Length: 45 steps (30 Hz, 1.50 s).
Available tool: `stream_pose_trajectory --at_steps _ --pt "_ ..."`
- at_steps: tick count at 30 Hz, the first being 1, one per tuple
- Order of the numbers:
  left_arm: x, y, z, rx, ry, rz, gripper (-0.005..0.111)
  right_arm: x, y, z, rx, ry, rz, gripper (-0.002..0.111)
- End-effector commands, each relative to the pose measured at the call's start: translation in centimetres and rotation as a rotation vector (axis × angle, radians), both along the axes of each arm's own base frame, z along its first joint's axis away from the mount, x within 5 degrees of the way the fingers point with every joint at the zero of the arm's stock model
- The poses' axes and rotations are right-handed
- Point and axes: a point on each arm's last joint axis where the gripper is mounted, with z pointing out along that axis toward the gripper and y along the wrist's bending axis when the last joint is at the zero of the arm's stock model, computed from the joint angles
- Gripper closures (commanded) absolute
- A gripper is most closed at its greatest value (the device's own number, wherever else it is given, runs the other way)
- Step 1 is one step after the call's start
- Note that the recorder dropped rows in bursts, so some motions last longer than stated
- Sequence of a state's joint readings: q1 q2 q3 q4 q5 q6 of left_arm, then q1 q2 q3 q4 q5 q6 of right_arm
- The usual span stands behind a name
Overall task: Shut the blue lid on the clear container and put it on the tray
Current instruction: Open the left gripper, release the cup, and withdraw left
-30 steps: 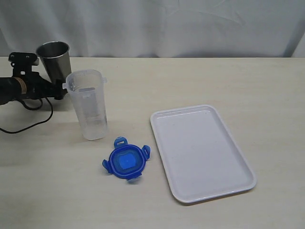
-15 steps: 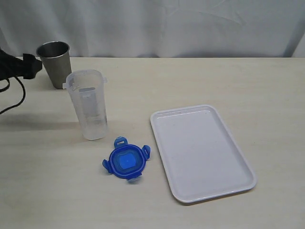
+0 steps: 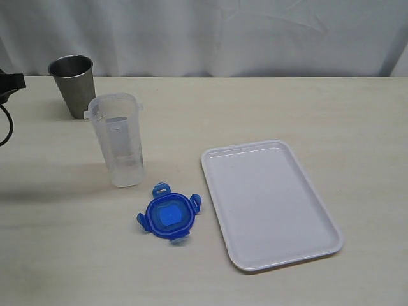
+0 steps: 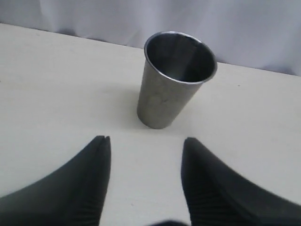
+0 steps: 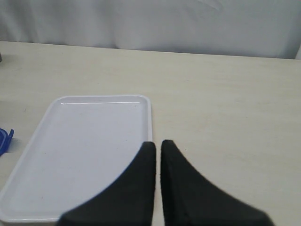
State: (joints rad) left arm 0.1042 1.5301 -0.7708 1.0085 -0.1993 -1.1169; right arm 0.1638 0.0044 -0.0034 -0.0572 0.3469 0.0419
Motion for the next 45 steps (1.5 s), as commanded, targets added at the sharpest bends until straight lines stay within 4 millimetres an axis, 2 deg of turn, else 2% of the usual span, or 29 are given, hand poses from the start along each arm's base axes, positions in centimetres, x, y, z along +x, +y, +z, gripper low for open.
stream_pose_trajectory --at_steps 1,6,8,11,13,15,17,19,24,30,32,34,38,41,43,45 --pt "-1.4 -0.7 1.5 -0.054 0.001 -0.043 0.058 0.0 0.0 -0.1 -0.002 -0.002 0.003 0.104" --pt "-2.3 -1.5 2.4 -0.126 0.048 -0.089 0.059 0.0 0.0 -0.1 -0.002 -0.002 0.003 0.104" --pt "-2.3 -1.6 2.5 -0.131 0.048 -0.097 0.064 0.0 0.0 -0.1 -0.002 -0.002 0.003 0.104" --pt "-1.8 -0.8 3.1 0.0 0.003 -0.087 0.074 0.0 0.0 -0.1 -0.002 -0.002 0.003 0.104" --pt "-1.3 0.4 3.8 0.132 -0.033 -0.004 0.078 0.0 0.0 -0.1 -0.002 -0.002 0.003 0.104" --pt "-1.1 1.8 4.4 0.179 -0.056 0.145 0.079 0.0 0.0 -0.1 -0.002 -0.002 0.003 0.104" --pt "-1.2 2.8 4.6 0.028 -0.073 0.354 0.079 0.0 0.0 -0.1 -0.002 -0.002 0.003 0.104" --pt "-1.2 2.9 4.7 -0.071 -0.082 0.428 0.079 0.0 0.0 -0.1 -0.002 -0.002 0.003 0.104" --pt "0.1 2.0 6.5 -0.051 -0.133 0.283 0.079 0.0 0.0 -0.1 -0.002 -0.002 0.003 0.104" --pt "0.8 1.9 8.3 -0.021 -0.184 0.249 0.079 0.0 0.0 -0.1 -0.002 -0.002 0.003 0.104" --pt "1.1 1.3 8.8 -0.074 -0.184 0.157 0.082 0.0 0.0 -0.1 -0.002 -0.002 0.003 0.104" --pt "1.7 0.6 9.9 -0.125 -0.197 0.051 0.092 0.0 0.0 -0.1 -0.002 -0.002 0.003 0.104" --pt "2.3 1.3 11.6 0.132 -0.275 0.063 0.107 0.0 0.0 -0.1 -0.002 -0.002 0.003 0.104" --pt "2.2 1.9 12.1 0.426 -0.284 0.197 0.107 0.0 0.0 -0.1 -0.002 -0.002 0.003 0.104" --pt "2.1 2.4 12.1 0.661 -0.227 0.313 0.107 0.0 0.0 -0.1 -0.002 -0.002 0.003 0.104" --pt "2.4 3.0 11.7 0.86 -0.089 0.405 0.107 0.0 0.0 -0.1 -0.002 -0.002 0.003 0.104"
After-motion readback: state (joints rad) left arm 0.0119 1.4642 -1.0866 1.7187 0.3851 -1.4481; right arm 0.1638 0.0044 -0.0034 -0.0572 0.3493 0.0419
